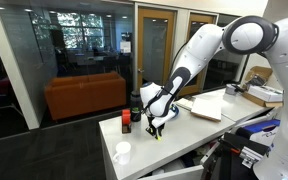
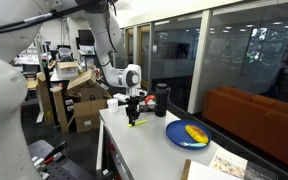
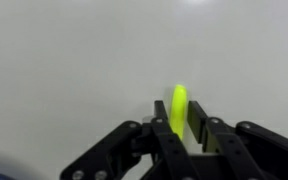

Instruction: Take the yellow marker out of the cup and put it on the table

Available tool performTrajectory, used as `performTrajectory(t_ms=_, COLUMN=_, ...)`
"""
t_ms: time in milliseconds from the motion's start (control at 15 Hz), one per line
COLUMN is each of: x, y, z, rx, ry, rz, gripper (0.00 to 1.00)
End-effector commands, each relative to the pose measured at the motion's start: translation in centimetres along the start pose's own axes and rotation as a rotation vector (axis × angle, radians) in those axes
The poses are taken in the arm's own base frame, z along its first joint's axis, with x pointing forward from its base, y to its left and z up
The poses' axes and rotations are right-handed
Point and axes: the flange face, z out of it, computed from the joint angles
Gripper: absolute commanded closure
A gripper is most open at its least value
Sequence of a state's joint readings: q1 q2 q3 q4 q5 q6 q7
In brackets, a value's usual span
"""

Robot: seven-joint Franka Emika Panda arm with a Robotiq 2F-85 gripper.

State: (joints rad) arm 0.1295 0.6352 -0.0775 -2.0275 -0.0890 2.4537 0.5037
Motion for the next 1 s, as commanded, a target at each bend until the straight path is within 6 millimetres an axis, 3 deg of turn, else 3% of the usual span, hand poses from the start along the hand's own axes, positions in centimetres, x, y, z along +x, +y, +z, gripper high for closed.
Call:
performTrajectory(t_ms=0, x=0.2, y=-0.1, z=-0.8, rx=-0.003, ry=0.008, rz=-0.002, gripper=0.37)
performTrajectory(t_ms=333, x=-0.6, y=-0.1, z=-3.8, rx=0.005, ry=0.031, rz=-0.012, gripper=0.03)
performTrajectory(t_ms=667, x=-3.2, y=0.6, z=-12.3, rx=0.095, ry=0.101, rz=-0.147, gripper=0.0)
performTrajectory(t_ms=933, x=-7.1, y=1.8, z=-18.6, rx=0.158, ry=0.143, rz=-0.337, gripper=0.0)
